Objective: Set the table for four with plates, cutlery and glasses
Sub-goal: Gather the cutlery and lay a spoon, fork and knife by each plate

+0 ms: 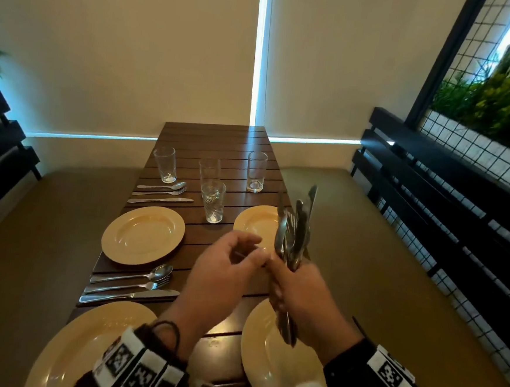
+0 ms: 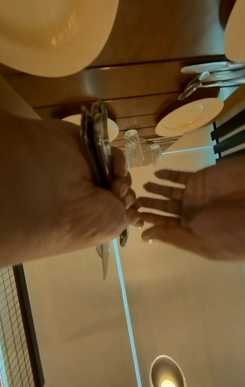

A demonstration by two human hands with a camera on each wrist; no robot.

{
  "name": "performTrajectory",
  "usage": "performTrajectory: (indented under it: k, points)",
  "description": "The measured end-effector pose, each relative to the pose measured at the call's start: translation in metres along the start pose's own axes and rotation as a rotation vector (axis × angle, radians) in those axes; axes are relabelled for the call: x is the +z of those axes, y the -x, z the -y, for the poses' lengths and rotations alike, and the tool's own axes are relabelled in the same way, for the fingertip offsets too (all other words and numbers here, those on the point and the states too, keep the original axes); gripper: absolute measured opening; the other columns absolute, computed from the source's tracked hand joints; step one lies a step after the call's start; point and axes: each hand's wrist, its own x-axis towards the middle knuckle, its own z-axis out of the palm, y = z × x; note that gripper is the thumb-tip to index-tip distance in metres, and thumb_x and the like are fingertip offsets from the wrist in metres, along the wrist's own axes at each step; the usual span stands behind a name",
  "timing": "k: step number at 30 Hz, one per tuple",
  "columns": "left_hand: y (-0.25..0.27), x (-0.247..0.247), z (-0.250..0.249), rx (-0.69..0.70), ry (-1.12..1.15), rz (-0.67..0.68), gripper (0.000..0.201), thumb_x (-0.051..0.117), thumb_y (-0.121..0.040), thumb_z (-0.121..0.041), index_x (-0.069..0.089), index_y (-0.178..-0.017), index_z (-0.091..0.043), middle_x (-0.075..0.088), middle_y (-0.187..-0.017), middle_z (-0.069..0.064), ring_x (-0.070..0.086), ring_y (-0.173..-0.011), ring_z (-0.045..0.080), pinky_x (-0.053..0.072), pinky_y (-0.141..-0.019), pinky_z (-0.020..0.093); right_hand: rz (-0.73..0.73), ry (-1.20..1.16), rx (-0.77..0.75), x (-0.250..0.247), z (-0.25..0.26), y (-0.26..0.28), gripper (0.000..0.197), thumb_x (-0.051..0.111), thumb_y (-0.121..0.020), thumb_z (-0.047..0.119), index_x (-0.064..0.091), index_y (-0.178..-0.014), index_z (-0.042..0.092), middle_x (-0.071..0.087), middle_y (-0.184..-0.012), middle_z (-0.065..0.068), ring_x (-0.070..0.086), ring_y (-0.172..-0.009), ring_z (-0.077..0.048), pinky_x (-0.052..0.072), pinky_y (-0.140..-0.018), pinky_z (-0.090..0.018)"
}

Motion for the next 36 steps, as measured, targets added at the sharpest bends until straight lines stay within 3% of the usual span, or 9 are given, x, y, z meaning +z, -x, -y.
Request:
performTrajectory:
  k: [6,9,15,17,20,23,25,28,36]
  points:
    - [-0.002,0.014,-0.012,0.017,-0.201,0.177,0.042,0.072,-0.094,-0.026,0.058,-0.134,-0.030,0.071,-0.099,-0.016,0.070,-0.085,-0.003,0.058,-0.065,0.013,0.040,0.149,0.089,-0.009,-0.020,0.031,0.030,0.053,-0.100,0.034,0.064,-0.097,0.007,0.052,-0.060,-0.001,0.045,-0.046,-0.010,0.040,-0.045,-0.026]
    - [-0.008,0.015,-0.011,-0.003,-0.204,0.134,0.031,0.065,-0.095,-0.016,0.066,-0.123,-0.030,0.076,-0.094,-0.009,0.075,-0.080,0.004,0.065,-0.071,0.029,0.080,0.087,0.081,-0.017,-0.021,0.039,0.034,0.055,-0.099,0.033,0.063,-0.105,0.000,0.060,-0.068,-0.007,0.048,-0.049,-0.015,0.043,-0.048,-0.027]
    - [-0.030,-0.013,-0.031,0.060,-0.175,-0.099,0.038,0.066,-0.085,-0.006,0.073,-0.106,-0.037,0.077,-0.093,-0.004,0.073,-0.066,0.021,0.061,-0.055,0.039,0.002,-0.033,0.104,-0.029,-0.032,0.046,0.030,0.055,-0.100,0.027,0.067,-0.102,0.000,0.066,-0.077,-0.011,0.042,-0.044,-0.017,0.035,-0.044,-0.028]
    - [-0.032,-0.023,-0.027,0.109,-0.492,-0.001,0.025,0.068,-0.083,-0.019,0.073,-0.099,-0.038,0.075,-0.099,-0.006,0.067,-0.069,0.017,0.058,-0.063,0.036,-0.013,-0.030,0.093,-0.036,-0.034,0.045,0.030,0.057,-0.099,0.027,0.068,-0.100,0.000,0.065,-0.074,-0.010,0.040,-0.045,-0.017,0.035,-0.045,-0.029]
    - [-0.027,-0.020,-0.013,0.376,-1.218,0.221,0.025,0.058,-0.091,-0.044,0.069,-0.114,-0.044,0.057,-0.137,-0.014,0.051,-0.125,0.011,0.037,-0.113,0.045,-0.015,0.041,0.086,-0.043,-0.034,0.045,0.028,0.057,-0.099,0.027,0.070,-0.098,0.003,0.064,-0.069,-0.008,0.041,-0.044,-0.016,0.037,-0.045,-0.028]
    - [-0.019,-0.005,-0.002,0.576,-1.255,0.493,0.030,0.048,-0.099,-0.045,0.069,-0.121,-0.041,0.061,-0.133,-0.019,0.047,-0.134,0.005,0.003,-0.126,0.053,-0.002,0.070,0.096,-0.045,-0.040,0.046,0.027,0.057,-0.099,0.027,0.071,-0.096,0.005,0.063,-0.066,-0.006,0.042,-0.043,-0.014,0.037,-0.043,-0.026]
    - [-0.021,0.005,0.005,0.604,-1.197,0.615,0.030,0.048,-0.104,-0.039,0.069,-0.125,-0.036,0.066,-0.122,-0.015,0.055,-0.120,0.005,0.020,-0.124,0.039,-0.008,0.062,0.118,-0.047,-0.046,0.047,0.027,0.057,-0.100,0.027,0.071,-0.095,0.005,0.063,-0.066,-0.006,0.042,-0.043,-0.014,0.037,-0.043,-0.027]
    - [-0.038,0.012,0.017,0.460,-1.024,0.632,0.027,0.054,-0.102,-0.033,0.071,-0.123,-0.033,0.065,-0.113,-0.013,0.057,-0.106,0.005,0.046,-0.097,0.025,-0.067,0.041,0.151,-0.054,-0.052,0.048,0.031,0.057,-0.099,0.029,0.071,-0.085,0.005,0.059,-0.057,-0.006,0.041,-0.041,-0.014,0.039,-0.044,-0.027]
    - [-0.112,0.043,0.108,-0.038,-0.787,0.308,0.015,0.067,-0.094,-0.028,0.076,-0.106,-0.028,0.074,-0.105,-0.011,0.063,-0.091,0.003,0.052,-0.085,0.022,-0.204,-0.021,0.204,-0.070,-0.057,0.037,0.025,0.056,-0.100,0.025,0.072,-0.098,0.006,0.058,-0.059,-0.007,0.038,-0.042,-0.015,0.035,-0.045,-0.030]
